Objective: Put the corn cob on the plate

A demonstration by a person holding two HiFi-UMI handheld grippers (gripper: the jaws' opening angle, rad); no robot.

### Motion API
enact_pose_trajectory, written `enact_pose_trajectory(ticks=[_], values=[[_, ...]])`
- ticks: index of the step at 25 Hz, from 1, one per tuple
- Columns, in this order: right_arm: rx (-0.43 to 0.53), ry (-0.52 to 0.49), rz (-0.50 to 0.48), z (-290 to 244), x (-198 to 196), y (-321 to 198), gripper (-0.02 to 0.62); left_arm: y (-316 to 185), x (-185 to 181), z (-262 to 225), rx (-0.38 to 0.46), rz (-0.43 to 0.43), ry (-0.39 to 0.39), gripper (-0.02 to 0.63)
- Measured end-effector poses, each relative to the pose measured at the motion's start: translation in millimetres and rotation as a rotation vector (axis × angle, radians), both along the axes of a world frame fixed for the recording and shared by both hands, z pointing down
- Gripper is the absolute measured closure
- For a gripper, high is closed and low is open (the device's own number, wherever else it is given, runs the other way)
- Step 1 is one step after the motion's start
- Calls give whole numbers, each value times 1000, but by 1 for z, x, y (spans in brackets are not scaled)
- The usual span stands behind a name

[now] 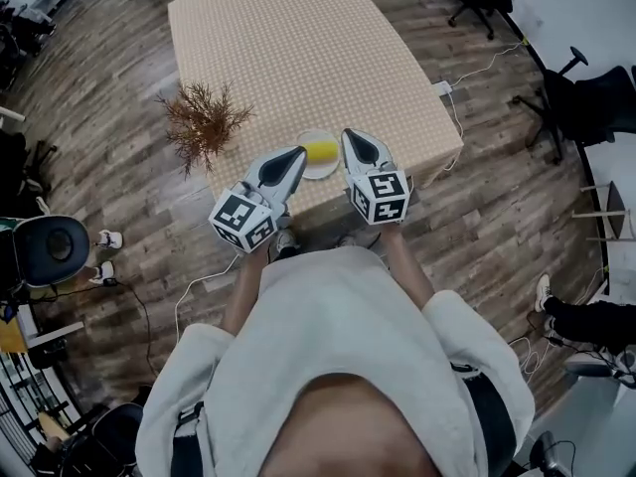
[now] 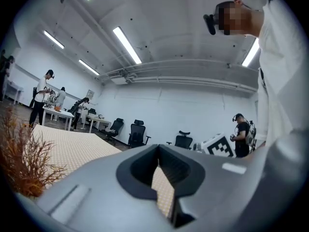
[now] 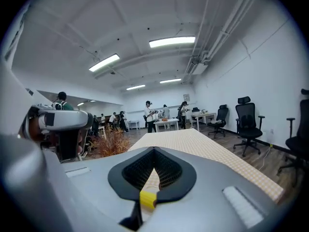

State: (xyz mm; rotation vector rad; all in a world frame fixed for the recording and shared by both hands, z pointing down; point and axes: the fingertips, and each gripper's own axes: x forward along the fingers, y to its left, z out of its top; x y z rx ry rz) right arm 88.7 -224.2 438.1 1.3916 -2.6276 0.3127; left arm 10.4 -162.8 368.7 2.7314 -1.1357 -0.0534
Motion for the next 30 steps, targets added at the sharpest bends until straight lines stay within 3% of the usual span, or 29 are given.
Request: enact_pose_trajectory(ticks=[7, 14, 22, 26, 30], values=[[61, 68, -39, -6, 12, 42, 597, 34, 25, 18, -66, -9, -27, 597], [54, 36, -43, -5, -5, 81, 597, 49, 13, 19, -56, 25, -20, 597], [71, -5, 41, -24, -51, 135, 598, 104, -52, 25, -50, 65, -12, 597], [27, -26, 97, -18, -80, 181, 598, 141, -85, 33, -70, 98, -11, 597], [4, 18, 125, -8, -99, 225, 598, 173, -98, 35, -71, 143, 10, 597]])
